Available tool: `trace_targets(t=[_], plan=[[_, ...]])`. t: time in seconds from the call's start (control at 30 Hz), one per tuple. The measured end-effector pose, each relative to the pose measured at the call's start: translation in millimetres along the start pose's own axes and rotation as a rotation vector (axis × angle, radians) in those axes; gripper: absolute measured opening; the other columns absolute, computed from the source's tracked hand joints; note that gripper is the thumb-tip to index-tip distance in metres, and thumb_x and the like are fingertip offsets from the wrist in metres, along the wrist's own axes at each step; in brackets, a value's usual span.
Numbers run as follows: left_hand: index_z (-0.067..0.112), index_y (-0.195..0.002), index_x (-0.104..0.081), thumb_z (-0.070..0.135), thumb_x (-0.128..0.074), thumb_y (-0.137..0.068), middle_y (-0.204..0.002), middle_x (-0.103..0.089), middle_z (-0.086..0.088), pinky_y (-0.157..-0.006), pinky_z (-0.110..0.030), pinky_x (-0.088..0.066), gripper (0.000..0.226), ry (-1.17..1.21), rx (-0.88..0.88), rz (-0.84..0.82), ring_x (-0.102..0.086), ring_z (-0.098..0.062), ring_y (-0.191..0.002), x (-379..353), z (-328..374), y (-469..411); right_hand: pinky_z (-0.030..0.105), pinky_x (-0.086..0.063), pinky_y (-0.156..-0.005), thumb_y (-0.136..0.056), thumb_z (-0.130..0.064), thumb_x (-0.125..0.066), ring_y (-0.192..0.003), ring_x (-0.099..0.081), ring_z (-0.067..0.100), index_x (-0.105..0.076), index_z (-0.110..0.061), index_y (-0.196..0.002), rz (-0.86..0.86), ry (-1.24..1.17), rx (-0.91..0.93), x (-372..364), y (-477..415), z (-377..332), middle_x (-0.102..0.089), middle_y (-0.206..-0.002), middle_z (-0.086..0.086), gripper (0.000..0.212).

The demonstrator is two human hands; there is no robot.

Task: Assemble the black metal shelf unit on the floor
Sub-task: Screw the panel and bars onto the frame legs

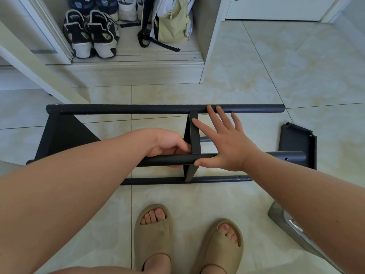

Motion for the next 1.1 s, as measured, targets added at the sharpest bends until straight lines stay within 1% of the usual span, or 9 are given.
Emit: trace_targets(t=[0.07, 0.17, 0.37, 0.53, 0.6, 0.8, 0.87, 1.0, 1.1], plan=[[0.015, -0.106, -0.07, 0.023, -0.055, -0.098, -0.084, -0.071, -0.001, -0.097, -0.039, -0.052, 0.019, -0.015, 0.014, 0.029, -0.061, -0.019, -0.091, -0.5, -0.1, -1.8, 0.057, 0.009, -0.123, -0.065, -0.099, -0.018, -0.153, 0.024, 0.028, 0.008, -0.044, -0.159, 0.004, 0.003, 0.0, 0.1, 0.0, -0.1, 0.023, -0.167, 0.006, 0.112], [0.017, -0.1, -0.071, 0.025, -0.058, -0.097, -0.078, -0.071, 0.001, -0.091, -0.036, -0.054, 0.016, -0.066, 0.013, 0.064, -0.063, -0.017, -0.083, -2.2, 0.7, -3.7, 0.057, 0.008, -0.123, -0.066, -0.099, -0.017, -0.153, 0.024, 0.029, 0.01, -0.044, -0.158, 0.002, 0.012, 0.0, -0.1, -0.1, 0.1, 0.023, -0.167, 0.006, 0.111], [0.014, -0.106, -0.071, 0.018, -0.057, -0.096, -0.095, -0.071, -0.004, -0.097, -0.038, -0.049, 0.018, -0.024, -0.009, 0.012, -0.061, -0.02, -0.093, 1.0, -0.3, -1.6, 0.057, 0.009, -0.123, -0.066, -0.099, -0.019, -0.153, 0.024, 0.028, 0.01, -0.045, -0.158, 0.004, 0.003, 0.004, -0.3, -0.2, 0.6, 0.023, -0.167, 0.006, 0.11], [0.016, -0.104, -0.071, 0.022, -0.058, -0.096, -0.08, -0.07, 0.0, -0.094, -0.038, -0.054, 0.016, -0.037, 0.011, 0.049, -0.062, -0.017, -0.088, -2.2, 0.8, -1.5, 0.057, 0.008, -0.123, -0.067, -0.099, -0.02, -0.153, 0.025, 0.028, 0.01, -0.045, -0.157, 0.007, -0.003, 0.004, -1.1, -0.3, 0.5, 0.023, -0.167, 0.005, 0.11], [0.016, -0.105, -0.071, 0.023, -0.059, -0.096, -0.082, -0.07, 0.0, -0.092, -0.038, -0.054, 0.016, -0.065, 0.008, 0.065, -0.062, -0.018, -0.088, -3.1, 1.4, -2.7, 0.057, 0.008, -0.123, -0.066, -0.099, -0.02, -0.153, 0.025, 0.028, 0.01, -0.045, -0.157, 0.009, -0.003, 0.003, -1.0, -0.3, 0.6, 0.023, -0.167, 0.005, 0.11], [0.015, -0.103, -0.071, 0.018, -0.056, -0.096, -0.092, -0.071, -0.003, -0.1, -0.039, -0.049, 0.017, -0.018, -0.011, 0.003, -0.062, -0.018, -0.089, -0.9, -0.1, -1.4, 0.057, 0.008, -0.123, -0.066, -0.099, -0.019, -0.153, 0.024, 0.028, 0.01, -0.045, -0.157, 0.01, -0.002, 0.002, -1.5, -0.3, 0.4, 0.022, -0.167, 0.005, 0.11], [0.015, -0.103, -0.073, 0.018, -0.054, -0.097, -0.092, -0.073, -0.002, -0.098, -0.039, -0.051, 0.02, 0.004, -0.002, 0.0, -0.063, -0.018, -0.09, -0.1, -0.3, -1.3, 0.057, 0.008, -0.123, -0.066, -0.099, -0.019, -0.153, 0.024, 0.028, 0.01, -0.046, -0.157, 0.012, 0.0, 0.003, -1.7, -0.5, 0.6, 0.023, -0.167, 0.005, 0.11], [0.015, -0.104, -0.071, 0.022, -0.056, -0.098, -0.078, -0.071, 0.0, -0.091, -0.039, -0.056, 0.018, -0.01, 0.016, 0.044, -0.064, -0.017, -0.085, -2.0, 0.5, -1.9, 0.057, 0.008, -0.123, -0.066, -0.1, -0.019, -0.153, 0.025, 0.027, 0.011, -0.046, -0.157, 0.01, -0.008, 0.004, -2.1, -0.9, 1.0, 0.023, -0.167, 0.005, 0.11], [0.016, -0.103, -0.07, 0.021, -0.059, -0.096, -0.081, -0.071, -0.001, -0.084, -0.035, -0.056, 0.014, -0.053, 0.009, 0.051, -0.064, -0.016, -0.08, -3.0, 1.5, -1.9, 0.057, 0.009, -0.123, -0.066, -0.1, -0.019, -0.153, 0.025, 0.027, 0.01, -0.046, -0.157, 0.014, -0.013, 0.004, -2.1, -0.7, 1.5, 0.023, -0.167, 0.005, 0.11]])
Point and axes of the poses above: each hand's wrist, its own y-axis away from the middle knuckle, its own x-axis out of the back of the hand, z = x × y, the point moved 3 cm from there along -y, towards the middle knuckle
